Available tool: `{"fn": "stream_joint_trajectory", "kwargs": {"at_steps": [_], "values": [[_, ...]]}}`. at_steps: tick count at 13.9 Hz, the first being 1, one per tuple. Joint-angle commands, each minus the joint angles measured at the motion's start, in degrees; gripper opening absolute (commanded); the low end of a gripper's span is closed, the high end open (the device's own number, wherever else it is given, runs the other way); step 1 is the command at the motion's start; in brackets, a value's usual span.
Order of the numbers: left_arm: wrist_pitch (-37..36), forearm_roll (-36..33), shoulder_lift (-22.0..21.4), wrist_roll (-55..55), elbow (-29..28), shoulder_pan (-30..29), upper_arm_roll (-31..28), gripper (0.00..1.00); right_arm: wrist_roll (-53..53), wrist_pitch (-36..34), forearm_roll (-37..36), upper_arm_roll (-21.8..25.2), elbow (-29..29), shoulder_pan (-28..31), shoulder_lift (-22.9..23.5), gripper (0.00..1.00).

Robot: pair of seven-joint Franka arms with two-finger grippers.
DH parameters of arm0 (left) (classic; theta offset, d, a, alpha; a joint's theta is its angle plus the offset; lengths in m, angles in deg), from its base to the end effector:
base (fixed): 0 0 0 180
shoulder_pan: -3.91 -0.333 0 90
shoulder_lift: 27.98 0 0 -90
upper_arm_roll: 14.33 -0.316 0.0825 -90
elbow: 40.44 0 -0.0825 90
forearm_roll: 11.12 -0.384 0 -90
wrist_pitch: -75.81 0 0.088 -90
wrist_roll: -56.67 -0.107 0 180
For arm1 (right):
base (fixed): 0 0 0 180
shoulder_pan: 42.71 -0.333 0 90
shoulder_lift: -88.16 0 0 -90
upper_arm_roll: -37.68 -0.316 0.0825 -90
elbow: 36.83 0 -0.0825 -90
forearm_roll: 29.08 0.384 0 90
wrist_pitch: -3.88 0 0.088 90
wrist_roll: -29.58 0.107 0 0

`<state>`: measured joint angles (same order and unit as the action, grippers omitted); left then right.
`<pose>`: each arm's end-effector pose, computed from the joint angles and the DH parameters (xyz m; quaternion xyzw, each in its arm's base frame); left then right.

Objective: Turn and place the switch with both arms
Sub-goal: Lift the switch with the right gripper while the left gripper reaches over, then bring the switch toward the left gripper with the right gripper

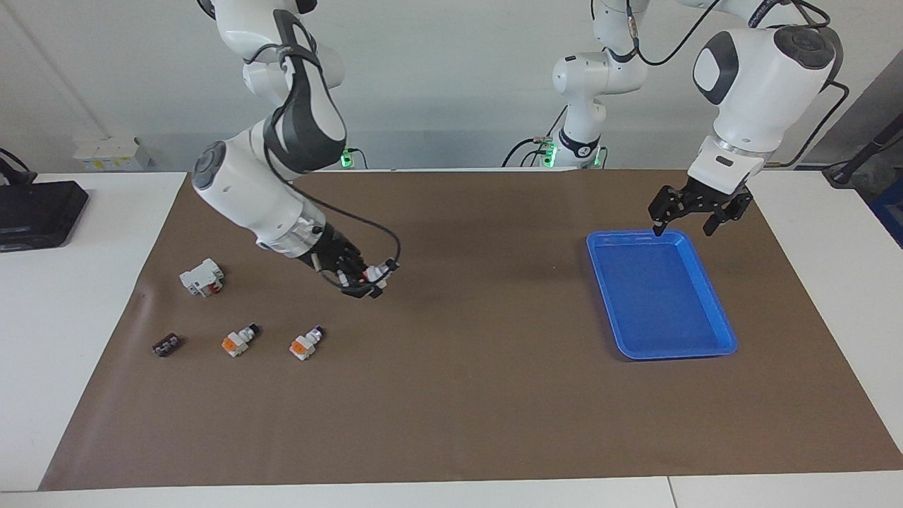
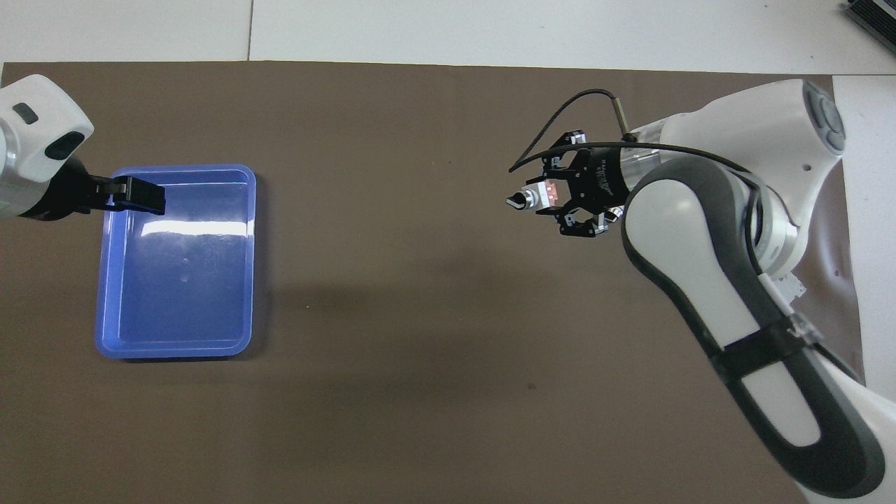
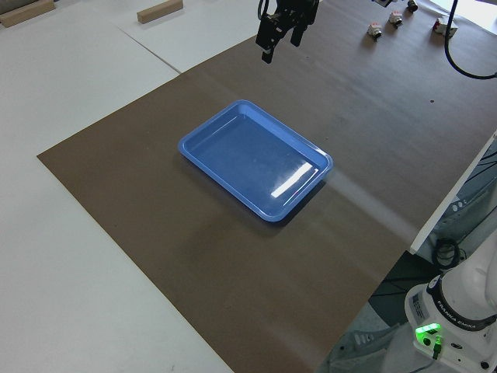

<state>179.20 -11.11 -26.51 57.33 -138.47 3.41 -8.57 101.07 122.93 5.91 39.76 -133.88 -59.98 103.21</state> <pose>0.5756 -0.0524 0.5641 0.9986 -0.0400 0.0339 0.0031 0.6213 0.2010 0.4615 -0.7798 0.5634 0.1406 0.2340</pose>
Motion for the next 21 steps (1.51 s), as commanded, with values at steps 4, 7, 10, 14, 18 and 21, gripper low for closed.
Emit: {"fn": "stream_joint_trajectory", "kwargs": {"at_steps": [4, 7, 10, 14, 18, 21], "values": [[0.41, 0.78, -2.08, 0.04, -1.64, 0.33, 0.21, 1.00, 13.47, 2.68, 3.78, -1.02, 3.35, -5.48, 0.85, 0.00], [0.14, 0.86, -2.87, 0.04, -2.34, 2.17, 1.00, 1.00, 20.68, 4.87, 3.60, -1.37, 5.55, -8.64, 1.38, 0.00], [0.58, 3.74, -2.88, 9.92, -2.34, 6.38, 1.53, 1.00, 24.75, 11.89, 3.78, -1.37, 6.61, -10.67, 3.39, 0.00], [1.46, 17.10, -2.79, 16.74, -2.34, 6.48, 1.62, 1.00, 29.40, 15.87, 2.03, -2.61, 15.13, -14.54, 10.61, 0.00], [4.26, 27.82, -3.40, 16.66, -4.87, 4.38, 1.53, 0.99, 30.91, 15.96, 0.62, -2.69, 16.10, -16.65, 10.70, 0.00], [8.66, 33.03, -3.93, 15.87, -6.64, 4.29, 1.62, 0.90, 30.47, 15.34, 0.00, -2.69, 15.75, -17.09, 10.52, 0.00]]}}
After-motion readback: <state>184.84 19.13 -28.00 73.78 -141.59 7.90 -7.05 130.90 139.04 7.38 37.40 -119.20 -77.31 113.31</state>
